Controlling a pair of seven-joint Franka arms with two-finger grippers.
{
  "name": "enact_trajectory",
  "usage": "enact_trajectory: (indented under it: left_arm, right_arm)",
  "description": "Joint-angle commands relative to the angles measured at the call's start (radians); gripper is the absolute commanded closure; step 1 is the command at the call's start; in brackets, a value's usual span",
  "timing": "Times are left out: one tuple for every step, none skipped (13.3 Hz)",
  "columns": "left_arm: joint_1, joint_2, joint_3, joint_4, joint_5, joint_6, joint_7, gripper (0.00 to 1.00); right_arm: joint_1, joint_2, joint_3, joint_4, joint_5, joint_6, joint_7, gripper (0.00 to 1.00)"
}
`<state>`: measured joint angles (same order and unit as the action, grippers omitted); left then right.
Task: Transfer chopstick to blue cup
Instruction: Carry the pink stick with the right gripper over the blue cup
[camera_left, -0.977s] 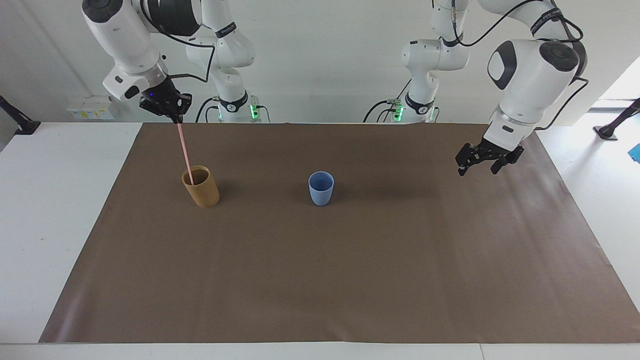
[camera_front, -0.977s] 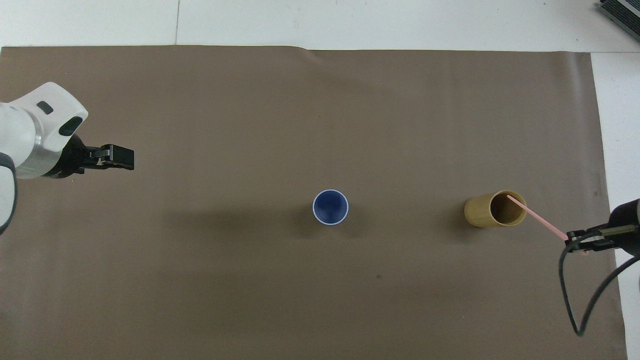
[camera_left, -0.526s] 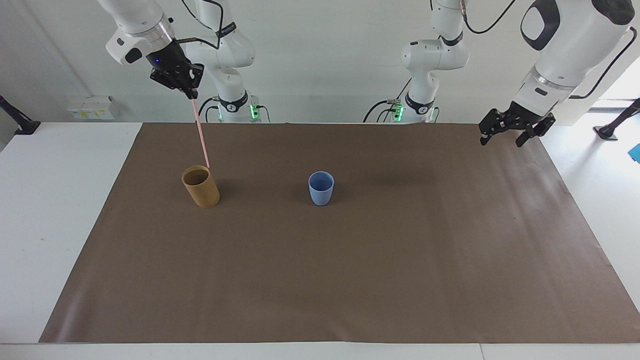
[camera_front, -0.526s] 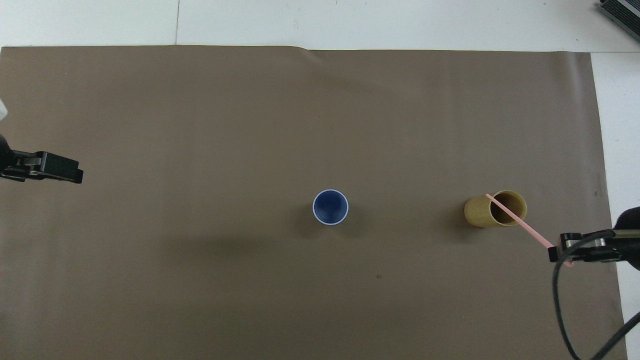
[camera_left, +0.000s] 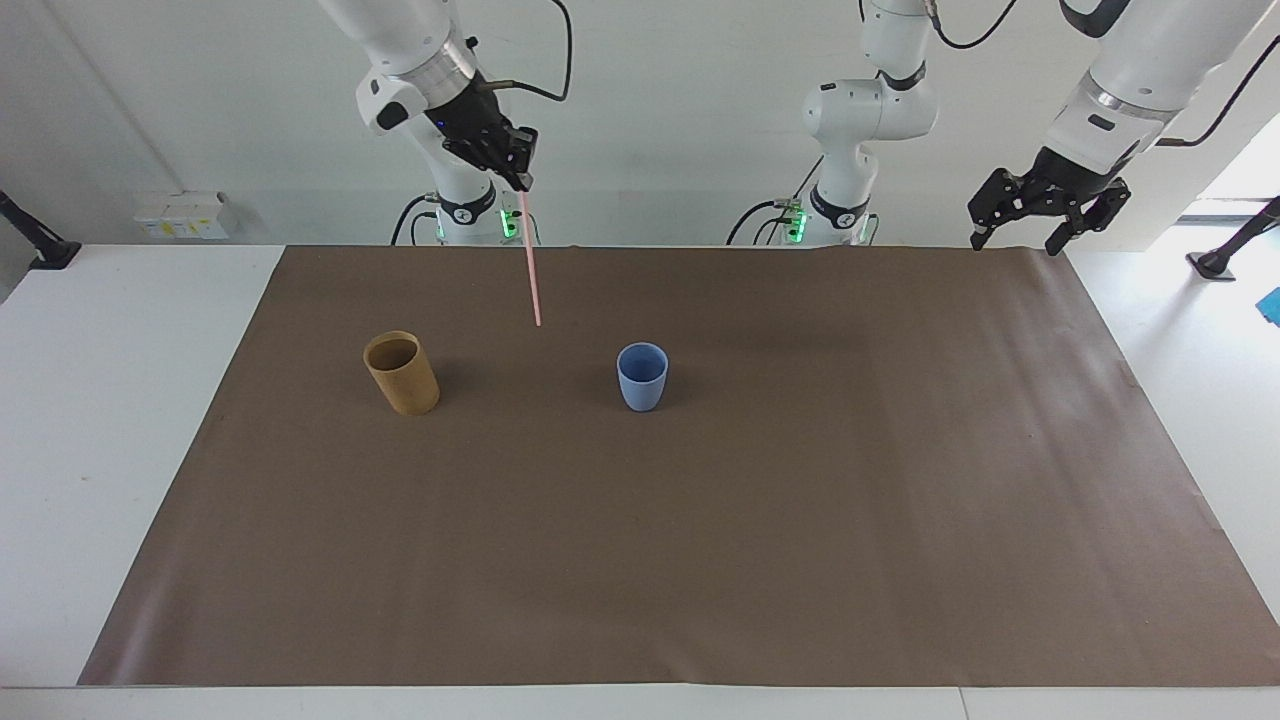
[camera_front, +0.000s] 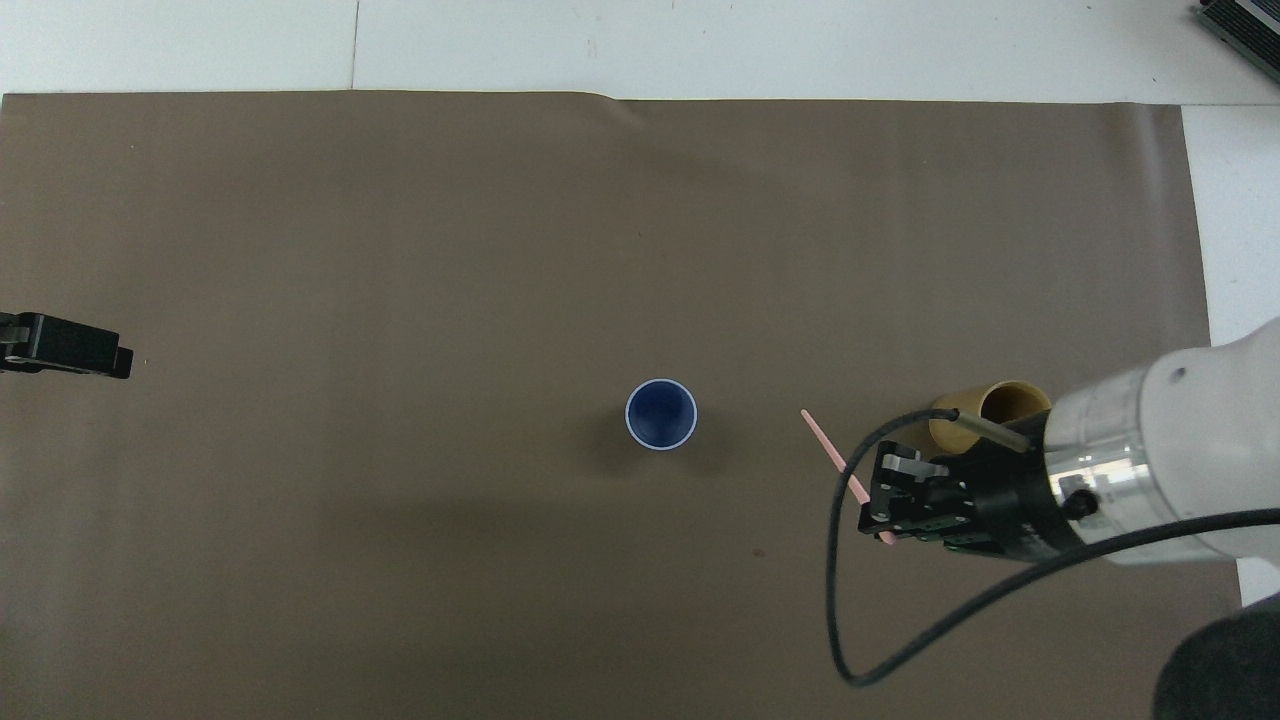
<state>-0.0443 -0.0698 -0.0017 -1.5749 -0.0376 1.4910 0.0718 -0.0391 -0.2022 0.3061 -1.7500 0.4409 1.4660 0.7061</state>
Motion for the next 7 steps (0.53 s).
enact_trajectory:
  left_arm:
    - [0.004,-0.013,-0.004,0.003,-0.004,-0.052,0.017,0.0]
    - [0.009,-0.015,-0.004,0.001,-0.001,-0.069,0.02,0.0]
    - [0.012,-0.016,-0.003,0.001,0.001,-0.072,0.02,0.0]
    - [0.012,-0.016,-0.001,-0.001,0.004,-0.072,0.02,0.0]
    - [0.012,-0.015,-0.003,0.002,0.007,-0.069,0.014,0.0]
    - [0.011,-0.013,-0.003,0.003,0.005,-0.055,0.014,0.0]
    - [0.011,-0.015,-0.003,0.003,0.005,-0.061,0.014,0.0]
  right_arm:
    - [-0.002,0.043,0.033,0.021,0.082,0.072,0.123,1.0]
    - [0.023,0.058,0.033,0.021,0.093,0.089,0.166,1.0]
    - [0.068,0.078,0.033,0.021,0.096,0.133,0.209,1.0]
    - [0.108,0.089,0.033,0.018,0.094,0.163,0.263,1.0]
    - [0.122,0.104,0.033,0.015,0.094,0.18,0.288,1.0]
    - [0.128,0.122,0.033,0.014,0.094,0.198,0.292,1.0]
    - [0.128,0.147,0.034,0.015,0.096,0.212,0.293,1.0]
